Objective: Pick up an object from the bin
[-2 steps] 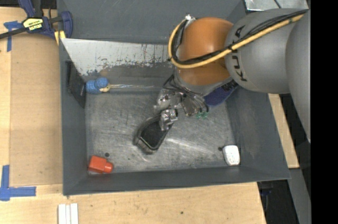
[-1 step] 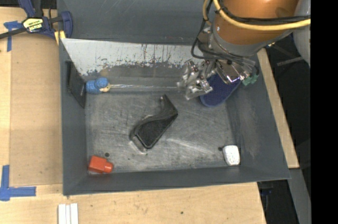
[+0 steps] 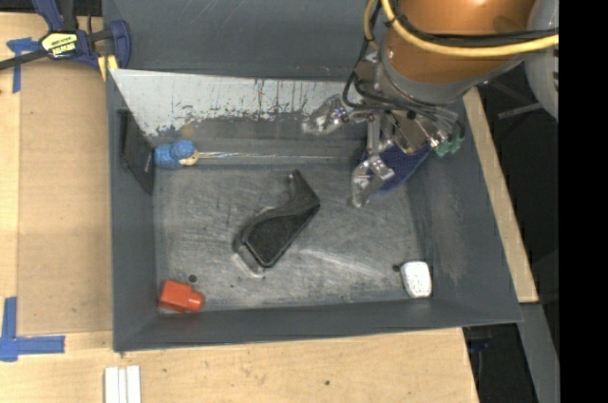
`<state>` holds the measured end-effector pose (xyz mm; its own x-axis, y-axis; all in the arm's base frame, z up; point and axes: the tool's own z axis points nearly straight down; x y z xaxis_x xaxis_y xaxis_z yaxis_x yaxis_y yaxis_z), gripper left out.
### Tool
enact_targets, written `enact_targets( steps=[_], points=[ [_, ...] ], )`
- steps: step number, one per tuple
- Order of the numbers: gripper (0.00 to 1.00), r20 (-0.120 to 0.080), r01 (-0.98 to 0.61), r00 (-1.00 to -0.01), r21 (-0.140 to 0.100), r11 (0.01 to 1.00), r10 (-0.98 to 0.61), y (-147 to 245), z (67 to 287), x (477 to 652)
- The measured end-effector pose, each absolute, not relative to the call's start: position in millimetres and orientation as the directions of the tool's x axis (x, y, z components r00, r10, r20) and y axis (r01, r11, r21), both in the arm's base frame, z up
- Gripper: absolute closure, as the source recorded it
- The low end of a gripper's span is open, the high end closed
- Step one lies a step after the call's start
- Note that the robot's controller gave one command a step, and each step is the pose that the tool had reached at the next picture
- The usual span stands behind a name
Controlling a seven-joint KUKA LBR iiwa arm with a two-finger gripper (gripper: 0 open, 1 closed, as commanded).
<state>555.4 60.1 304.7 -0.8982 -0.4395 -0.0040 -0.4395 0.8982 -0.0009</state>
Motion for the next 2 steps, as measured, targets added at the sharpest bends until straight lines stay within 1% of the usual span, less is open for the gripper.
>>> enact_targets(
  steps=[1,2],
  points=[
    [0.00,0.003,-0.414,-0.910,0.003,0.910,-0.414,112.2,195.2,580.4],
    [0.00,0.006,-0.300,-0.954,0.000,0.954,-0.300,65.3,99.4,548.2]
  ],
)
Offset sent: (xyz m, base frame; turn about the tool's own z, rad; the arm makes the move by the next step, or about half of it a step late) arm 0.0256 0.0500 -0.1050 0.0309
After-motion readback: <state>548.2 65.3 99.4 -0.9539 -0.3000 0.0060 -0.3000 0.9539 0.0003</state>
